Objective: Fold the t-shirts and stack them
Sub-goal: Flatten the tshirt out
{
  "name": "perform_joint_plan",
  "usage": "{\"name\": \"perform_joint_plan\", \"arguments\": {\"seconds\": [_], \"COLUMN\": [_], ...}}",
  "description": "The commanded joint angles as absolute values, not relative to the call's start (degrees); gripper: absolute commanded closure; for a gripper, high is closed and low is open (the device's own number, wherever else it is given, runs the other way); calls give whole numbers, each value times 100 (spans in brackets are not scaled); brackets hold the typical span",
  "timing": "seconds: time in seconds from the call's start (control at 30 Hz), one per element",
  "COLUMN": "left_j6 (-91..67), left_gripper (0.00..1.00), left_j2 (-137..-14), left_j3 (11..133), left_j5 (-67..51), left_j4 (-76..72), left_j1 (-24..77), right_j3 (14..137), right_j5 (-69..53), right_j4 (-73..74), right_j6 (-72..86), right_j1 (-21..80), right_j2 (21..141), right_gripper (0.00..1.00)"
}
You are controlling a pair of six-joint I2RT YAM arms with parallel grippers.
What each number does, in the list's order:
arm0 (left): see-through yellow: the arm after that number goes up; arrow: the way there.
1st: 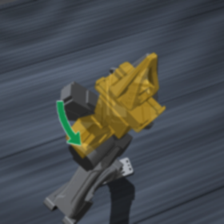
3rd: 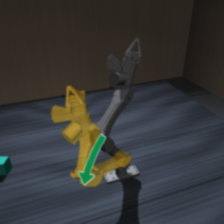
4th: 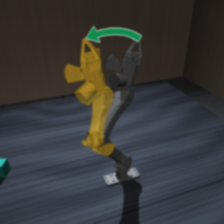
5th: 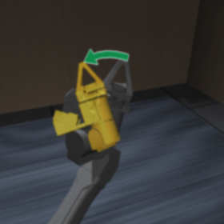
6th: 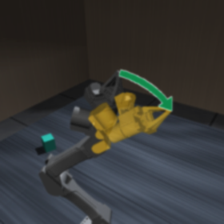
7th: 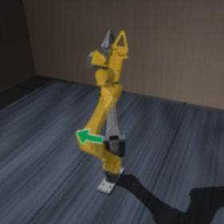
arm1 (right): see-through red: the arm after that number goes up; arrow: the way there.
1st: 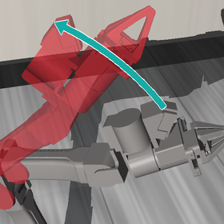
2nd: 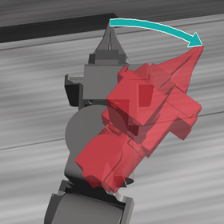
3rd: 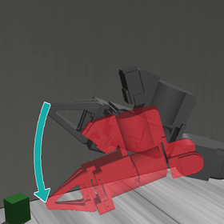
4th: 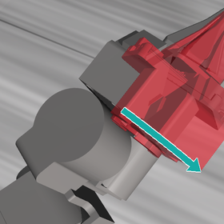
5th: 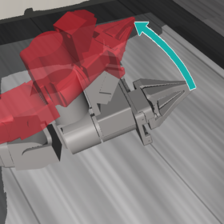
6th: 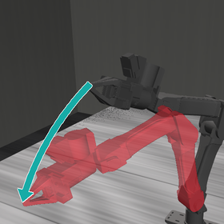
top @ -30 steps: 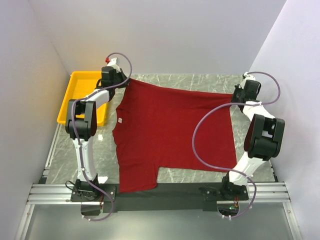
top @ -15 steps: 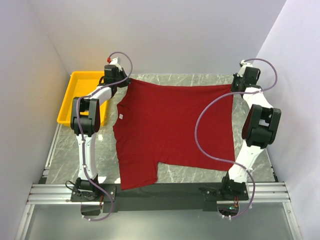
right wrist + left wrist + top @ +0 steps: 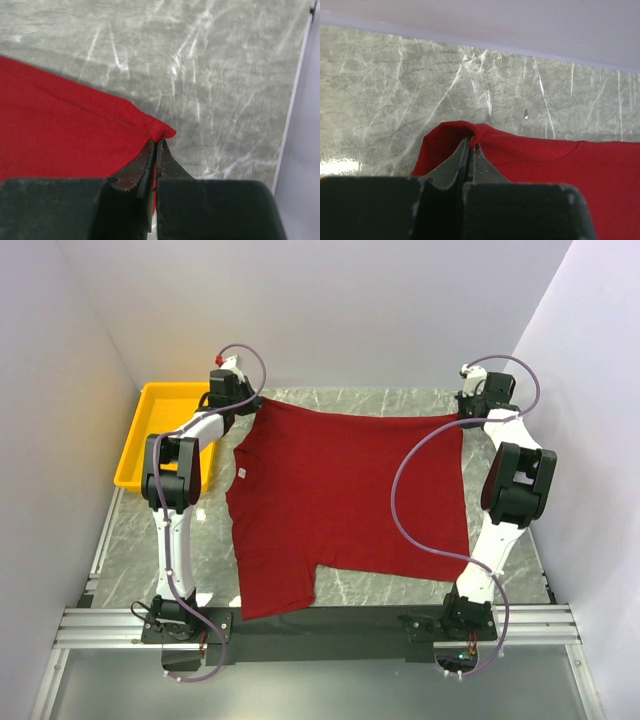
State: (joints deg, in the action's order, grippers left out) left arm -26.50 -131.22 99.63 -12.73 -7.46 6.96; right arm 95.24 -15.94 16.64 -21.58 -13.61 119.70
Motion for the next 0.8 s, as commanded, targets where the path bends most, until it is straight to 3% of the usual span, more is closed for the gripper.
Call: {"name": "perform_joint_plan", "arguments": {"seconds": [0.0, 0.47, 0.77], "left_j6": [-2488, -1732, -1503], "left_gripper": [99, 99, 99], "left_j2": [-13017, -12744, -12665], "left_j3": [9888, 9387, 9353], "left_j5": [-1169, -1108, -1274], "left_j4": [-1063, -1564, -1397], "left_j1": [712, 747, 800], "right_j3": [9466, 9079, 9018], "right_j5": [-1951, -2214, -2935], "right_j4": [1267, 537, 922], "right_j6": [-2434, -3330, -4630], "right_j1": [-1345, -1433, -1521], "right_j2": [11953, 12023, 12015], "right_gripper": [100, 100, 100]}}
